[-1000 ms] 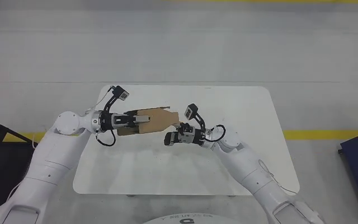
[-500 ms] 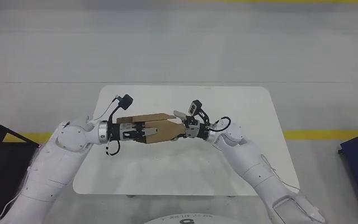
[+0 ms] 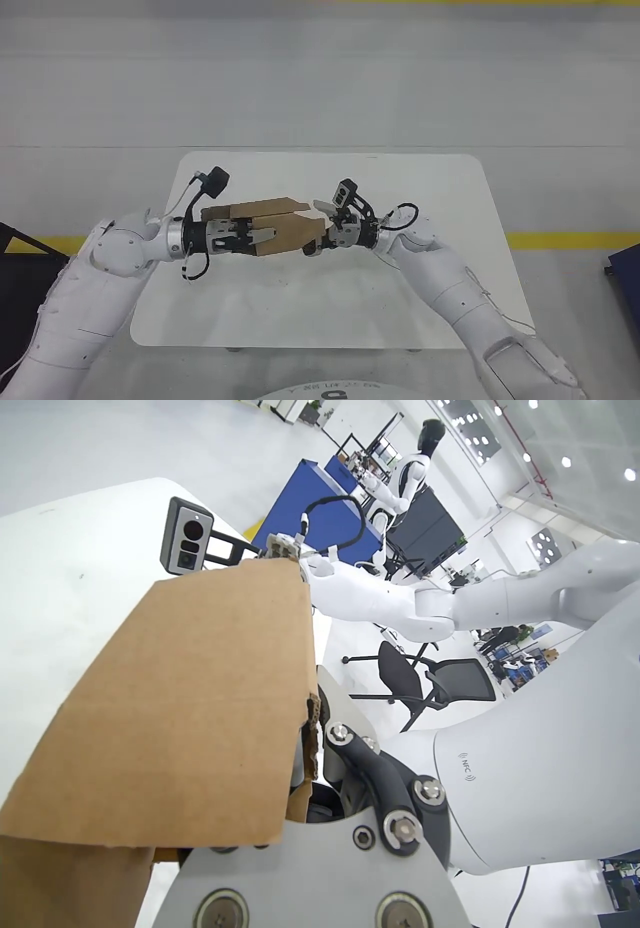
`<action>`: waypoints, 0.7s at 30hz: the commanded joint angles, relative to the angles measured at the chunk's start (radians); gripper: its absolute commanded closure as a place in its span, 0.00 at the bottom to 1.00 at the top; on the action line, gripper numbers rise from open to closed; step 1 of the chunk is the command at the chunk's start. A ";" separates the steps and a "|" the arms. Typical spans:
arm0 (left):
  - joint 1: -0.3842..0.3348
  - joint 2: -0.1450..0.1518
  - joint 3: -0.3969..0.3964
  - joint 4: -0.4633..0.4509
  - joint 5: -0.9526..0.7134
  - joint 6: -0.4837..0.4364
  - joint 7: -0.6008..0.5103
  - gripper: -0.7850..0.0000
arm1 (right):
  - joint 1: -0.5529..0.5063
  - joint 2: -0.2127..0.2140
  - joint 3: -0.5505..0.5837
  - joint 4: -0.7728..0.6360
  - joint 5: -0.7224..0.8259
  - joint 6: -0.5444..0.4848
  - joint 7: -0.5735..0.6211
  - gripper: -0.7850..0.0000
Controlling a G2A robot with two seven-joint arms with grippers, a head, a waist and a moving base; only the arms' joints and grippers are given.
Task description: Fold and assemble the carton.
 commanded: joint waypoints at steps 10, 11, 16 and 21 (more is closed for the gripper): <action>0.026 0.005 -0.010 -0.041 0.065 -0.030 0.058 1.00 | 0.061 -0.020 -0.052 0.081 0.004 -0.006 0.084 0.00; 0.027 0.006 -0.011 -0.042 0.062 -0.032 0.057 1.00 | 0.063 -0.022 -0.061 0.082 0.001 -0.008 0.094 0.00; 0.025 0.008 -0.004 -0.051 0.047 -0.036 0.047 1.00 | 0.078 -0.029 -0.085 0.098 -0.020 -0.020 0.117 0.00; 0.016 0.010 0.006 -0.046 0.020 -0.038 0.029 1.00 | 0.091 -0.036 -0.106 0.111 -0.031 -0.024 0.135 0.00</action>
